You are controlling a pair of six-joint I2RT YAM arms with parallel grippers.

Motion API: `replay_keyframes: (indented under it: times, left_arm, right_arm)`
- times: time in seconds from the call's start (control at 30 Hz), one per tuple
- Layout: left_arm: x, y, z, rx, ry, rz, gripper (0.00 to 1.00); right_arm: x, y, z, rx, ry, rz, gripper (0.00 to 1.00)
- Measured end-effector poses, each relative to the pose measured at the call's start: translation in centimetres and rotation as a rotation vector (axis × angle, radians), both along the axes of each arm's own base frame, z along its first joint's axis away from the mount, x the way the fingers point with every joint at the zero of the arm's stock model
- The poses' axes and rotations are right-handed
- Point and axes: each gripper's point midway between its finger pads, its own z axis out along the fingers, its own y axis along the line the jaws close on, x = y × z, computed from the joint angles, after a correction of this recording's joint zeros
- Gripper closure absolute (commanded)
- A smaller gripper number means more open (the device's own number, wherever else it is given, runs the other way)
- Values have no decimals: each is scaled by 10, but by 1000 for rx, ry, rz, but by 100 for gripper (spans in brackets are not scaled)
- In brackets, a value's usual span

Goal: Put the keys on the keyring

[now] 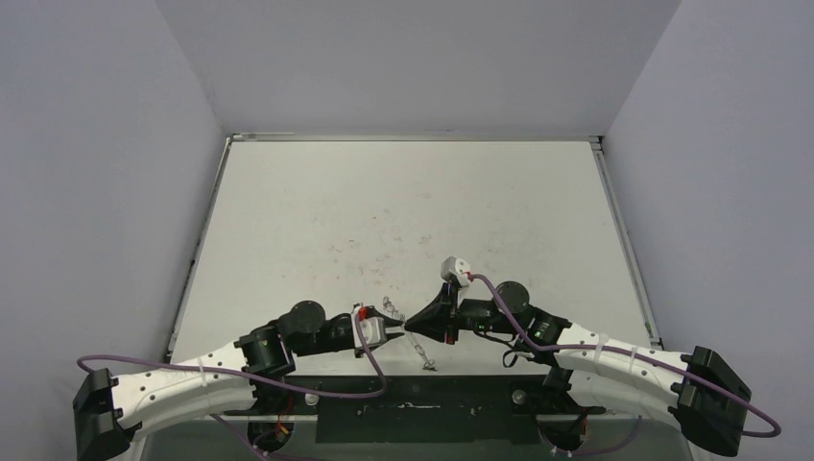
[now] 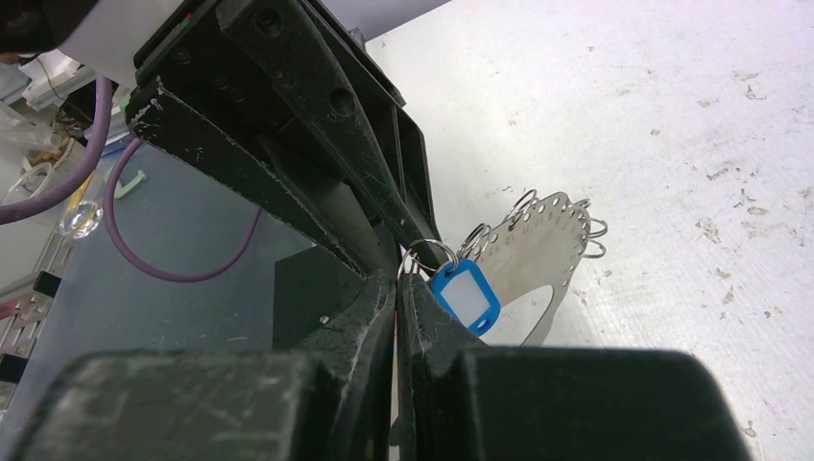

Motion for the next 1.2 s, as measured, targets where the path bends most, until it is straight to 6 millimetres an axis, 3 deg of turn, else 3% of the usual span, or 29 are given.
replay_keyframes:
  times: [0.5,1.2]
  left_arm:
    - [-2,1,8,-82,12,5,78]
    - [-19,13,53,-344,-14,-41,85]
  right_arm:
    - [0,1,7,26,-10,6,100]
    - [-12,4,30,127,-59,78,100]
